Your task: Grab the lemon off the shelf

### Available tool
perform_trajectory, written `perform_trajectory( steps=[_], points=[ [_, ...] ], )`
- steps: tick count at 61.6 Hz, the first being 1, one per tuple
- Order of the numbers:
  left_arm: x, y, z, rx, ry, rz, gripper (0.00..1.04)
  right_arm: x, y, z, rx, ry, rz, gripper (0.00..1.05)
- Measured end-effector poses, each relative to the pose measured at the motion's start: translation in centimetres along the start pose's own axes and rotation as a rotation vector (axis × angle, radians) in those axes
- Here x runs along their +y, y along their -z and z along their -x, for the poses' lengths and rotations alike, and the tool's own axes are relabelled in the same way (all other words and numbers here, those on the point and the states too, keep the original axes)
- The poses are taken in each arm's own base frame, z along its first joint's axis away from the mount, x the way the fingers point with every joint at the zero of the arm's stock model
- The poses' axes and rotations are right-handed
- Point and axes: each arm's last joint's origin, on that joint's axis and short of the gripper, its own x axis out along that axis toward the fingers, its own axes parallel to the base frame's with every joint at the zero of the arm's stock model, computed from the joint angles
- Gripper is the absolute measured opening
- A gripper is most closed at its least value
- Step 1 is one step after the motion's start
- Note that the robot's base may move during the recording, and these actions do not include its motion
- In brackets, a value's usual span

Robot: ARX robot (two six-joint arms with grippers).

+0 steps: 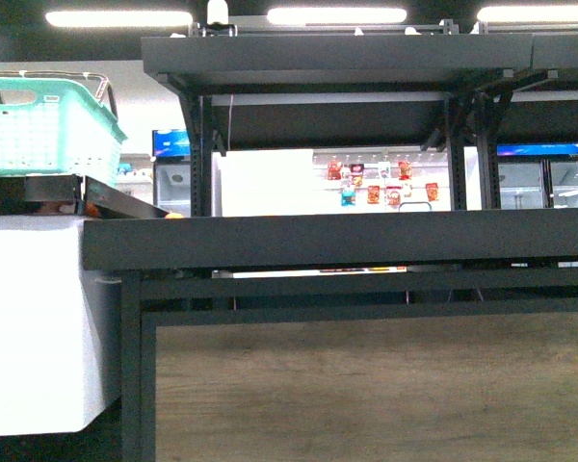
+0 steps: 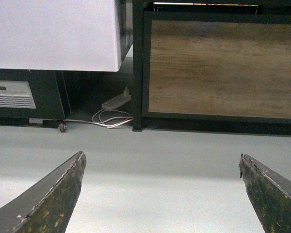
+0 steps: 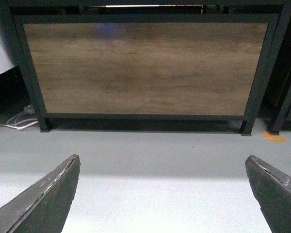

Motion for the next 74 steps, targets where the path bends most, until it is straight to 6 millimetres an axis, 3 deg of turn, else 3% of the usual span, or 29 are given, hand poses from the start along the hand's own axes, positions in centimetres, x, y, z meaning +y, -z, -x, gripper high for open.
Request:
perform_trajectory(
  steps=[74],
  points=[
    [0.0,0.0,0.0,0.0,0.0,0.0,0.97,0.0,0.0,0.0,0.0,-0.001,0.0,1.02]
  ],
)
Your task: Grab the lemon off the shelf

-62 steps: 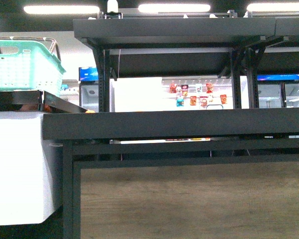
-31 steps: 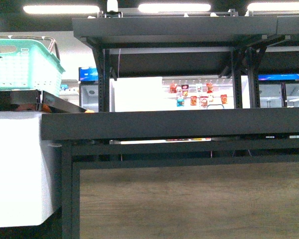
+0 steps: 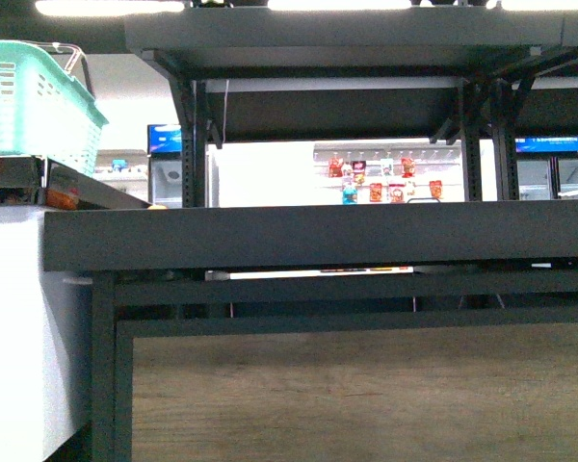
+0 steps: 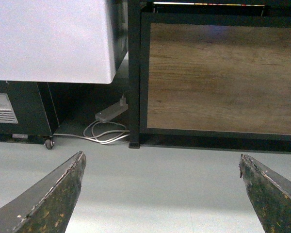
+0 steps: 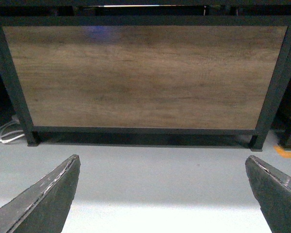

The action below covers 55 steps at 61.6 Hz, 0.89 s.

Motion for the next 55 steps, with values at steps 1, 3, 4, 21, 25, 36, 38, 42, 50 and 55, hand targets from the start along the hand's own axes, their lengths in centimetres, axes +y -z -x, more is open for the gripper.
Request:
perform_trajectory(
  steps=[1,3,4,21,25,36,38,42,50,55],
  points=[
    [0.0,0.0,0.0,0.0,0.0,0.0,0.97,0.0,0.0,0.0,0.0,0.0,0.0,1.02],
    [0.0,0.0,0.0,0.0,0.0,0.0,0.97,0.0,0.0,0.0,0.0,-0.001,0.0,1.02],
    [0.0,0.0,0.0,0.0,0.0,0.0,0.97,0.0,-0.01,0.0,0.0,-0.001,0.0,1.02],
    [0.0,0.0,0.0,0.0,-0.001,0.0,0.97,0.0,0.0,0.0,0.0,-0.001,0.0,1.02],
    [0.0,0.0,0.0,0.0,0.001,0.0,0.97,0.0,0.0,0.0,0.0,0.0,0.0,1.02],
    [0.0,0.0,0.0,0.0,0.001,0.0,0.97,0.0,0.0,0.0,0.0,-0.001,0.0,1.02],
    [0.0,0.0,0.0,0.0,0.0,0.0,0.97,0.0,0.0,0.0,0.0,0.0,0.0,1.02],
    [0.0,0.0,0.0,0.0,0.0,0.0,0.97,0.0,0.0,0.0,0.0,-0.001,0.0,1.02],
    [0.0,0.0,0.0,0.0,0.0,0.0,0.97,0.0,0.0,0.0,0.0,-0.001,0.0,1.02],
    [0.0,0.0,0.0,0.0,0.0,0.0,0.97,0.0,0.0,0.0,0.0,-0.001,0.0,1.02]
  ],
)
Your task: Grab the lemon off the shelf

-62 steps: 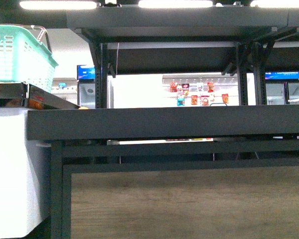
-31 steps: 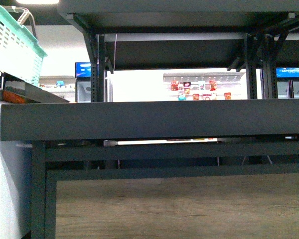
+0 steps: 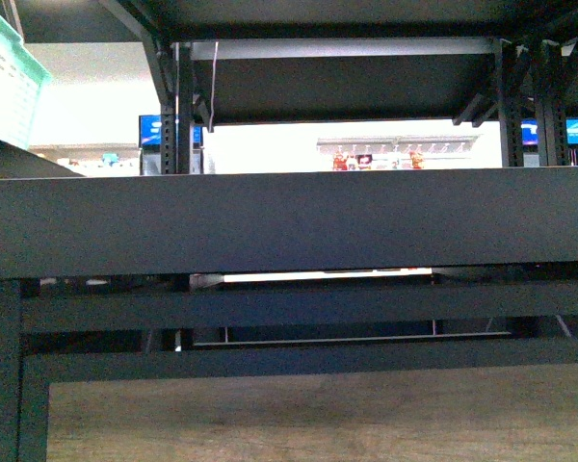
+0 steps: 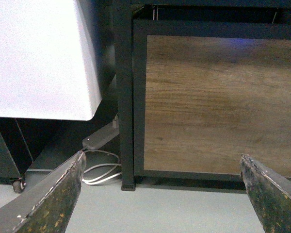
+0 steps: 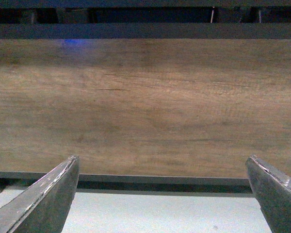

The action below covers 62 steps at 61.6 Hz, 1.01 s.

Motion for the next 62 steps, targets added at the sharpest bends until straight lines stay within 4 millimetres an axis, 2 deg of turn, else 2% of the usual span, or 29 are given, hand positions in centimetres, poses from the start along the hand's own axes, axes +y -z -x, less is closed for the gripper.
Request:
perform_trajectory(
  steps=[62],
  points=[
    [0.0,0.01,0.0,0.001,0.0,0.0,0.97,-0.01,0.01,-0.01,0.002,0.002,0.0,1.02]
  ],
)
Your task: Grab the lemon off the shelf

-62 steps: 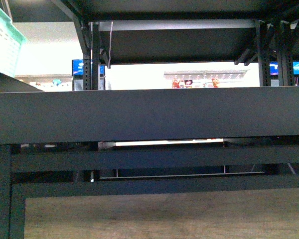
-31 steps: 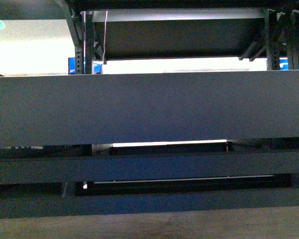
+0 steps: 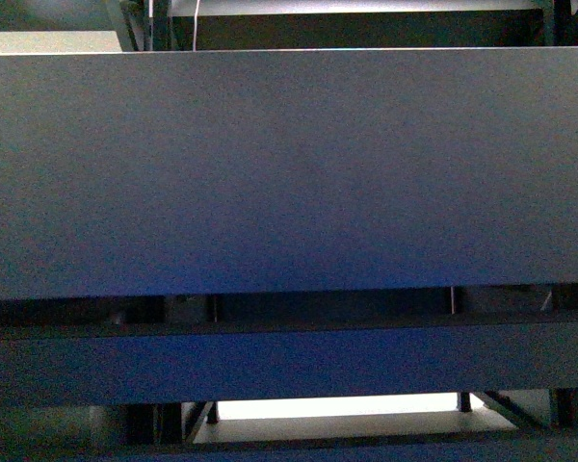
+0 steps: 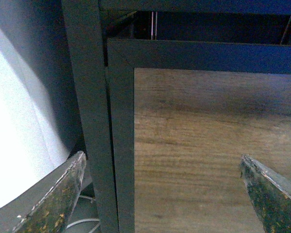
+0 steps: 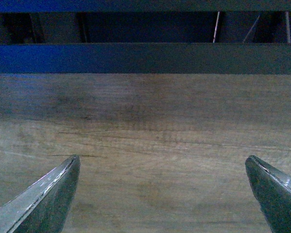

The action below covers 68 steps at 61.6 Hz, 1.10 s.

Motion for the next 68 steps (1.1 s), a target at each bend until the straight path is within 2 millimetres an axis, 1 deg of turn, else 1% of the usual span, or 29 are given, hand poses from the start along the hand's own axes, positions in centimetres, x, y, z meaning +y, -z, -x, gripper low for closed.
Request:
perform_trajectory(
  steps=[68],
  points=[
    [0.0,0.0,0.0,0.0,0.0,0.0,0.97,0.01,0.0,0.0,0.0,-0.002,0.0,1.02]
  ],
)
